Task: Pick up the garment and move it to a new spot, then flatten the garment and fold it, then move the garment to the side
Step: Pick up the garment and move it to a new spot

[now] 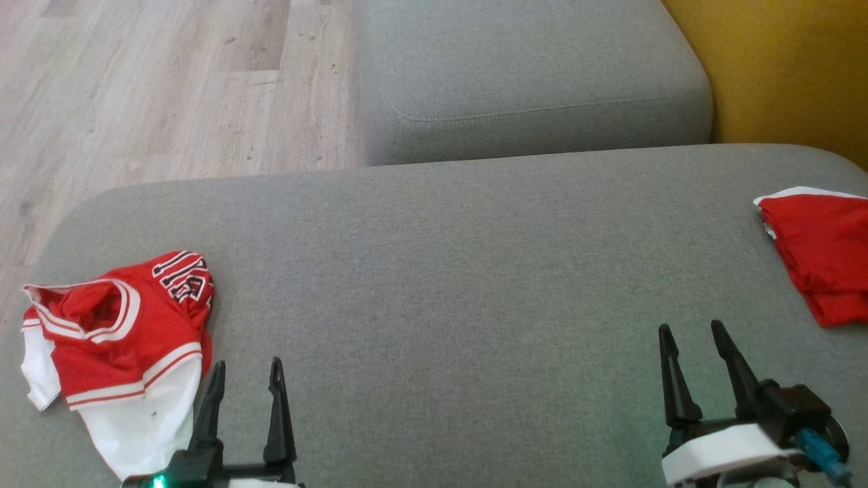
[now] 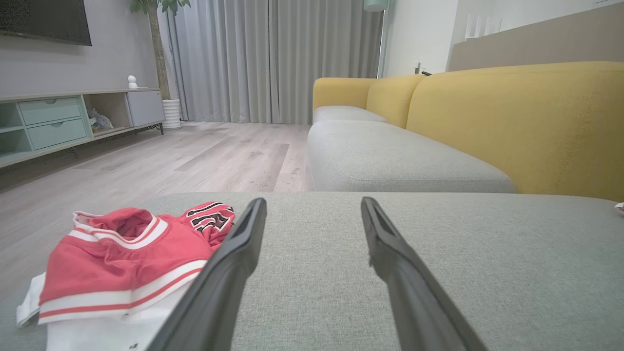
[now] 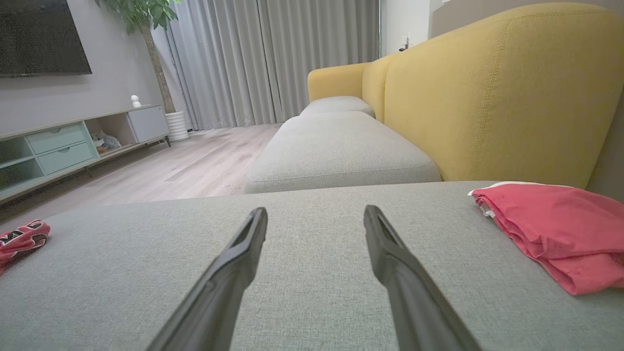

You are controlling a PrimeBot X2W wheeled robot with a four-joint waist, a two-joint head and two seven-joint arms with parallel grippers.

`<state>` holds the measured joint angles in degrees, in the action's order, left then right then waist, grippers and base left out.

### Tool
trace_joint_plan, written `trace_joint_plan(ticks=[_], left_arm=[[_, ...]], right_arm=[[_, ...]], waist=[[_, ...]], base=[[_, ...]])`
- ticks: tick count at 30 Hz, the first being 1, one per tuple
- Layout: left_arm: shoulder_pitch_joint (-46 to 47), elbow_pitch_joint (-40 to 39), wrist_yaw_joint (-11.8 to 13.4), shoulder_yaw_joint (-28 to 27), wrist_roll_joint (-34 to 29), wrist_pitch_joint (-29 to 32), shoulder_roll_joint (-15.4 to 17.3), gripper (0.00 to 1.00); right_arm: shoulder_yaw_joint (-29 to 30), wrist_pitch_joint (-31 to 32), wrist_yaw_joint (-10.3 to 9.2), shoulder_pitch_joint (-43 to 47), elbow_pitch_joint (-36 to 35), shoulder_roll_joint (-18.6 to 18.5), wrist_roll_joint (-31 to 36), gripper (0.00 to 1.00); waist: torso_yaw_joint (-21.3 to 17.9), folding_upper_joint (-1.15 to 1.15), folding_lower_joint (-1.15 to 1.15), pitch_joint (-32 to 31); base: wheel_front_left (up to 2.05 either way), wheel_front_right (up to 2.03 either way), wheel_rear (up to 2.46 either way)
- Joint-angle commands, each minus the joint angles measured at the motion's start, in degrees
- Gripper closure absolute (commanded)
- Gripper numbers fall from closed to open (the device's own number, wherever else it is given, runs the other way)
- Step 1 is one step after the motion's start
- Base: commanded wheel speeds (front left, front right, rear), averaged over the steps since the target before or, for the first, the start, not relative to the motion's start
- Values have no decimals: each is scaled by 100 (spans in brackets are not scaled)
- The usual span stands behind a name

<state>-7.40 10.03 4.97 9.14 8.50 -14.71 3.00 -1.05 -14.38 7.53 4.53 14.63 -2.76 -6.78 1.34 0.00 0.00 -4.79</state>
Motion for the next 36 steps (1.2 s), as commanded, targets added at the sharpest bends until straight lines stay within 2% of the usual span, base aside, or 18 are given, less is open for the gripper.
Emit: trace_joint_plan(ticks=[1,6,10,23,26,31,36], left_arm=[[212,-159,-8,-223,-54,-29,-13,0],[194,-151,-3,-220,-59,-29,-13,0],[222,-140,41,-208,-43,-29,-13,0],[241,-268,214,-406,-27,-29,-13,0],[183,-337,285,-509,33,-29,-13,0],[236,-471,350,-650,99,-29,-13,0],[756,-674,414,-607,147,-29,-13,0]], right_arm=[[-105,-62,-4,-97,-207,-21,57,0],[-87,-62,-4,-96,-194,-15,56,0],[-44,-62,-4,-45,-189,-13,44,0],[-107,-62,-4,-237,-181,-12,56,0],[-101,-62,-4,-297,-179,-12,110,0],[-29,-62,-4,-301,-199,-64,216,0],[76,-62,-4,-410,-307,-356,305,0]], waist=[[-9,0,0,4],[-7,0,0,29],[228,0,0,63],[2212,0,0,433],[2534,0,0,516],[2768,0,0,722],[2765,0,0,1197]], base=[[0,0,0],[0,0,0],[0,0,0],[0,0,0],[0,0,0],[0,0,0],[0,0,0]])
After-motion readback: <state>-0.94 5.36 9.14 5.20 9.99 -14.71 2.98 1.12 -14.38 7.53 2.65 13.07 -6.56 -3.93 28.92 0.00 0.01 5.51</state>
